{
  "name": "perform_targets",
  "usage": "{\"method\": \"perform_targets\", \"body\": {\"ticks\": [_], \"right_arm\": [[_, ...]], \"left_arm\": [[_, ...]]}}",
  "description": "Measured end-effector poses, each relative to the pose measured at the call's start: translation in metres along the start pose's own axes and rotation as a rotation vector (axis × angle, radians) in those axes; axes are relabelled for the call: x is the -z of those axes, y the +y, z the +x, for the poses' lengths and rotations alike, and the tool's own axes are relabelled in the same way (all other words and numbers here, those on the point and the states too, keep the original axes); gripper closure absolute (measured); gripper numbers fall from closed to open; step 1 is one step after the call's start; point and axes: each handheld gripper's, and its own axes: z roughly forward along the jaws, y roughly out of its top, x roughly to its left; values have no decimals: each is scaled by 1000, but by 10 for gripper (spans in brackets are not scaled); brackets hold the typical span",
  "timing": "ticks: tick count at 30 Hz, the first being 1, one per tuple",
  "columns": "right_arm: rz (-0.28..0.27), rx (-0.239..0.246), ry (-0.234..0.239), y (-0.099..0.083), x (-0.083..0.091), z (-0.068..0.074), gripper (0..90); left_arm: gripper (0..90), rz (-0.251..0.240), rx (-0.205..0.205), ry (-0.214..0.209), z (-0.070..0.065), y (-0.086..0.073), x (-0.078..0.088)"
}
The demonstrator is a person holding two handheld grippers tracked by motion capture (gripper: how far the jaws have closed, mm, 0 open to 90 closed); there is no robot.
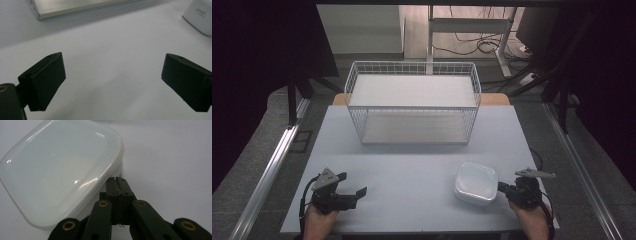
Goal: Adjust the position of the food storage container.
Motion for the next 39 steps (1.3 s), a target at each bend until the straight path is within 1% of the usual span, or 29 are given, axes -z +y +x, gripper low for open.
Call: {"method": "perform_targets", "body": {"ticks": [1, 3, 4, 6, 7, 10, 13, 14, 15, 16, 18, 19, 23, 24, 25, 26, 27, 29, 32, 33, 34, 35, 36, 37, 39], "right_arm": [[0, 0, 0, 0, 0, 0, 889], [-2, 8, 23, 4, -6, 2, 889], [7, 21, 36, 7, -11, 6, 890], [10, 24, 58, 9, -16, 10, 890], [10, 24, 58, 9, -16, 10, 890], [19, 44, 83, 11, -22, 18, 890], [25, 52, 108, 14, -28, 24, 890], [28, 61, 123, 16, -32, 29, 890], [28, 61, 123, 16, -32, 29, 890], [30, 70, 140, 19, -37, 34, 890], [34, 89, 155, 22, -42, 40, 890], [34, 89, 155, 22, -42, 40, 890], [47, 117, 190, 29, -52, 55, 890], [51, 132, 206, 32, -58, 62, 890], [51, 132, 206, 32, -58, 62, 890], [54, 143, 220, 35, -63, 69, 890], [54, 143, 220, 35, -63, 69, 890], [58, 157, 236, 38, -68, 76, 890], [65, 170, 255, 42, -74, 87, 890], [75, 184, 270, 44, -78, 94, 889], [75, 184, 270, 44, -78, 94, 889], [78, 192, 276, 45, -80, 97, 889], [82, 205, 287, 47, -83, 103, 889], [82, 205, 287, 47, -83, 103, 889], [86, 218, 295, 47, -85, 109, 889]], "left_arm": [[51, 0, 0, 0, 0, 0, 0], [51, 1, -1, 0, 0, 0, 0], [51, 2, -2, -1, 0, 0, 0], [51, 2, -2, -1, 0, 0, 0], [51, 2, -2, 0, 0, 0, 0], [52, 3, -2, -2, 0, 0, -1], [52, 4, -3, -2, -1, 0, -1], [53, 7, -2, -4, -1, 0, -1], [53, 7, -2, -4, -1, 0, -1], [53, 9, -5, -6, -1, 0, -2], [54, 12, -7, -9, -1, 1, -3], [54, 12, -7, -9, -1, 1, -3], [54, 24, -13, -16, -3, 1, -5], [55, 29, -18, -20, -3, 1, -6], [54, 29, -18, -20, -3, 1, -6], [54, 32, -21, -24, -4, 1, -7], [54, 32, -21, -24, -4, 1, -7], [54, 37, -26, -25, -4, 1, -8], [54, 40, -28, -28, -5, 1, -8], [54, 41, -29, -28, -5, 1, -8], [54, 41, -30, -29, -5, 1, -8], [54, 41, -29, -30, -5, 1, -9], [54, 41, -30, -31, -5, 2, -9], [54, 41, -30, -31, -5, 2, -9], [54, 41, -31, -33, -5, 2, -9]]}}
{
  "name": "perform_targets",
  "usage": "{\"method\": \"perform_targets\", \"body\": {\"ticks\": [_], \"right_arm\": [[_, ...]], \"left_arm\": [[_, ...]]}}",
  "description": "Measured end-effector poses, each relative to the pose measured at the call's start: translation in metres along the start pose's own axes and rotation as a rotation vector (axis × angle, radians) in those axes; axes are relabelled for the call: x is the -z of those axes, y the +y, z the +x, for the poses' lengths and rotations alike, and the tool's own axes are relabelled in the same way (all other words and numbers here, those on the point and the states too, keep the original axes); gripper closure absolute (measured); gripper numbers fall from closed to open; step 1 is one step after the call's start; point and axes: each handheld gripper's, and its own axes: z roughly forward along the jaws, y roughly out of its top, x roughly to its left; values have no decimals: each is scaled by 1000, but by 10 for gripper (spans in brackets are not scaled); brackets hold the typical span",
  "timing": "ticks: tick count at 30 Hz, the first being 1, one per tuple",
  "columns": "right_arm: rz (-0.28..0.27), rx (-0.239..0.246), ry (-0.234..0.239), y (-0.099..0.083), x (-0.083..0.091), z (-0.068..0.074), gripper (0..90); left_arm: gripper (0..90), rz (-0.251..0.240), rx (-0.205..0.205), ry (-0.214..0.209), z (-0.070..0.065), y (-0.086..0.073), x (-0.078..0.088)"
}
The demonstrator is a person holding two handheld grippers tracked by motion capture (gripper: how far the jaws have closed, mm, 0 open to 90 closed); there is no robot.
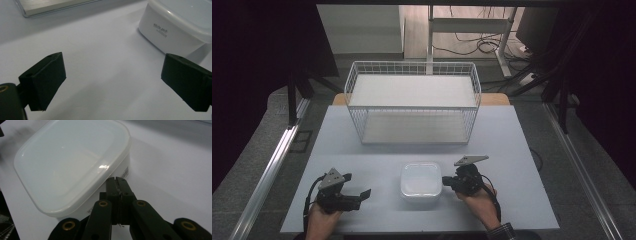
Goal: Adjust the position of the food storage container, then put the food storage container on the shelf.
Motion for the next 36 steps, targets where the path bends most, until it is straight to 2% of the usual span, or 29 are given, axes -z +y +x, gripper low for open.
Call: {"method": "perform_targets", "body": {"ticks": [5, 8, 10, 11, 15, 16, 17, 18, 21, 24, 27, 31, 34, 36], "right_arm": [[-4, 28, 10, -1, 0, 3, 870], [-22, 81, -48, -7, 8, 0, 814], [-51, 91, -64, -12, 16, -5, 761], [-64, 90, -70, -14, 20, -6, 724], [-98, 141, -107, -19, 33, -7, 547], [-112, 159, -106, -20, 37, -8, 428], [-120, 163, -97, -21, 37, -9, 369], [-120, 163, -97, -21, 37, -9, 369], [-114, 173, -88, -25, 35, -12, 195], [-90, 176, -102, -28, 32, -15, 106], [-86, 151, -101, -29, 30, -17, 74], [-90, 145, -89, -29, 29, -19, 43], [-102, 144, -77, -28, 29, -19, 35], [-104, 145, -75, -28, 29, -18, 32]], "left_arm": [[55, 12, 7, -11, 0, 0, -1], [84, 33, 37, -68, 0, 0, -2], [88, 45, 32, -82, -3, 1, -3], [86, 50, 22, -84, -4, 2, -4], [79, 63, -1, -91, -9, 1, -8], [73, 64, -8, -89, -9, 1, -8], [67, 62, -26, -88, -10, 1, -9], [62, 62, -26, -88, -10, 1, -9], [54, 58, -42, -83, -11, 0, -11], [45, 54, -48, -83, -12, 0, -12], [41, 47, -53, -86, -12, 0, -12], [39, 32, -49, -93, -11, 0, -12], [41, 37, -26, -124, -10, 0, -12], [41, 37, -22, -128, -10, 1, -13]]}}
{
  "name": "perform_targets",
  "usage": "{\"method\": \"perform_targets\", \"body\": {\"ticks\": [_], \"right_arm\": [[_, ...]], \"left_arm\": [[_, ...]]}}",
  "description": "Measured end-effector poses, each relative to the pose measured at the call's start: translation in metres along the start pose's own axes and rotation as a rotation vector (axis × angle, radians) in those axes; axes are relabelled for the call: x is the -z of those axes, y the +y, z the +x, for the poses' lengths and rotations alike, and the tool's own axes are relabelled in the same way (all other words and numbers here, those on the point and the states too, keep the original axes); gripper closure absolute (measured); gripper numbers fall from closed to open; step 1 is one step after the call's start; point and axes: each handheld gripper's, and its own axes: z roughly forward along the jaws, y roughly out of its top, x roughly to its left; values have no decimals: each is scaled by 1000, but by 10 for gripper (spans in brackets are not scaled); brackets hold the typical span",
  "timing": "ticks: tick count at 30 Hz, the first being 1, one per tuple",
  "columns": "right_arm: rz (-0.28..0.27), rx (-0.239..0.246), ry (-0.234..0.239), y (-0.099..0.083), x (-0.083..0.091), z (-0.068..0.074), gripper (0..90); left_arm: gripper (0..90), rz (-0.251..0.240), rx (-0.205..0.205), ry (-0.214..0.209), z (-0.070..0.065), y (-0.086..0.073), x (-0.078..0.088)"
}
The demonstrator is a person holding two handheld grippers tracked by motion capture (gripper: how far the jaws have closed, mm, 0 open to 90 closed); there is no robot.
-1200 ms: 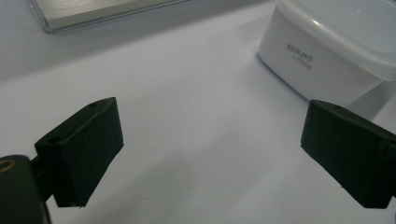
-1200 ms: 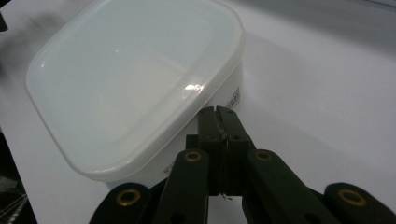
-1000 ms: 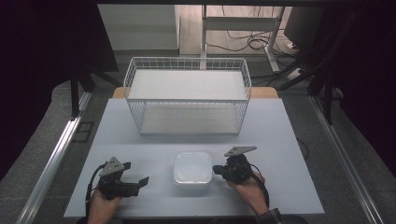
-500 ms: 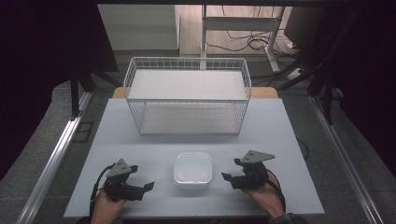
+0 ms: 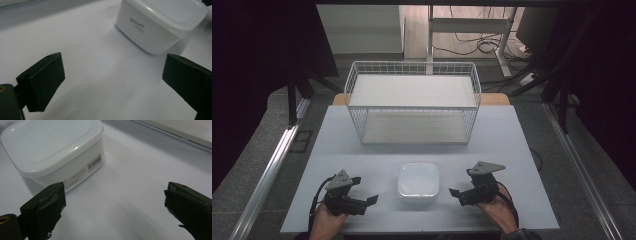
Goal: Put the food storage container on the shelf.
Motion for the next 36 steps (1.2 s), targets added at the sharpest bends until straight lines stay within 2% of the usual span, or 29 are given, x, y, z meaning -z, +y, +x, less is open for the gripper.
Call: {"method": "perform_targets", "body": {"ticks": [8, 12, 14, 15, 20, 22, 24, 26, 31, 36], "right_arm": [[-42, -17, 34, 6, 1, 3, 19], [-47, -11, 35, 9, -1, 4, 23], [-49, -15, 46, 12, -3, 7, 23], [-49, -15, 46, 12, -3, 7, 23], [-52, -21, 14, 17, -5, 12, 8], [-58, -24, 4, 21, -6, 14, 4], [-76, -34, 4, 25, -6, 16, 3], [-94, -53, 25, 29, -8, 17, 3], [-67, -29, 60, 41, -15, 25, 12], [-41, -22, 84, 48, -22, 28, 23]], "left_arm": [[42, 9, 18, -55, -3, 7, -6], [33, 23, 1, -67, -8, 13, -14], [30, 11, -5, -98, -11, 18, -17], [33, 11, -5, -98, -11, 18, -17], [43, 6, -8, -139, -13, 28, -23], [46, 12, -21, -146, -15, 31, -26], [46, 20, -32, -150, -17, 35, -30], [48, 22, -38, -157, -20, 39, -33], [53, 38, -67, -161, -24, 55, -48], [52, 54, -75, -172, -25, 66, -58]]}}
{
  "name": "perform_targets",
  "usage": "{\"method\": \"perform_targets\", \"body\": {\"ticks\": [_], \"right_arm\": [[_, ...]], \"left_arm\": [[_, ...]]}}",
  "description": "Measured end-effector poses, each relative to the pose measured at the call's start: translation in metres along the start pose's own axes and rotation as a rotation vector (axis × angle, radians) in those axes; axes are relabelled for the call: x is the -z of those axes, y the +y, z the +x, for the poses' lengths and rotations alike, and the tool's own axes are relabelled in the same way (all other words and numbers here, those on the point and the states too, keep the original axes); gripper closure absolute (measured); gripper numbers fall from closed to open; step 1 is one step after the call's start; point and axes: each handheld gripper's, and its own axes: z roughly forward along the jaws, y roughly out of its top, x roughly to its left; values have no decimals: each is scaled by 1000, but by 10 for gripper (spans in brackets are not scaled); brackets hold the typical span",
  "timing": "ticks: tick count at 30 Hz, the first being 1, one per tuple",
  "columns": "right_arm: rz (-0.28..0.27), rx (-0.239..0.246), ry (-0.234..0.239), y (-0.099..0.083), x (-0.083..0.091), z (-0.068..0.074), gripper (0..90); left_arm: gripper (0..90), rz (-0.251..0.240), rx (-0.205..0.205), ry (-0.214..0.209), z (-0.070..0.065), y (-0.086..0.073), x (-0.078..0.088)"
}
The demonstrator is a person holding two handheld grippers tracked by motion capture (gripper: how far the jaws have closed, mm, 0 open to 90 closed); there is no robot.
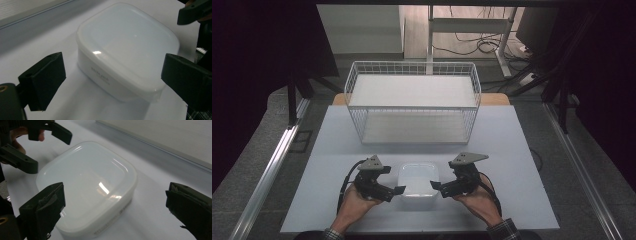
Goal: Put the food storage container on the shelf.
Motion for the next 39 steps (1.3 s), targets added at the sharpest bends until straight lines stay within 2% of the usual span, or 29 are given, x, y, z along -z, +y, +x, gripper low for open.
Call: {"method": "perform_targets", "body": {"ticks": [4, 7, 10, 11, 12, 13, 15, 16, 17, 18, 20, 23, 24, 26, 27, 28, 31, 32, 35, 39], "right_arm": [[26, 2, 20, 4, -11, 1, 29], [60, -2, 29, 3, -17, 3, 36], [91, -20, 38, -2, -21, 2, 67], [97, -37, 51, -3, -22, 1, 80], [102, -70, 69, -4, -22, 0, 106], [112, -117, 121, -6, -21, -2, 179], [114, -124, 108, -7, -19, 1, 191], [114, -124, 108, -7, -19, 1, 191], [116, -132, 95, -8, -15, 3, 254], [116, -132, 95, -8, -15, 3, 254], [105, -137, 80, -8, -7, 4, 382], [98, -151, 58, -7, 3, 9, 525], [98, -151, 58, -7, 3, 9, 525], [92, -184, 50, -7, 8, 9, 604], [70, -204, 36, -7, 12, 9, 654], [70, -204, 36, -7, 12, 9, 654], [36, -231, 31, -6, 18, 5, 769], [24, -233, 29, -6, 19, 5, 778], [18, -212, 2, -6, 18, 8, 778], [-2, -217, 2, -7, 16, 9, 773]], "left_arm": [[60, 7, 15, -12, 5, 6, -9], [73, 32, 24, -29, 7, 3, -15], [128, 18, 61, -91, 9, -2, -16], [156, 13, 70, -107, 9, -3, -15], [182, 12, 78, -105, 8, -4, -15], [223, 12, 100, -122, 8, -6, -13], [288, 12, 113, -127, 7, -7, -11], [288, 11, 120, -125, 6, -8, -8], [366, 8, 120, -118, 4, -10, -6], [366, 3, 125, -106, 1, -10, -2], [459, 1, 135, -96, -2, -12, 4], [587, -16, 154, -86, -7, -15, 11], [608, -16, 154, -86, -7, -15, 11], [631, -41, 161, -67, -10, -15, 13], [693, -63, 175, -68, -10, -15, 15], [693, -85, 186, -74, -10, -15, 16], [790, -111, 183, -56, -9, -15, 18], [814, -112, 173, -43, -10, -15, 18], [814, -103, 194, -38, -8, -15, 18], [814, -106, 206, -40, -8, -16, 18]]}}
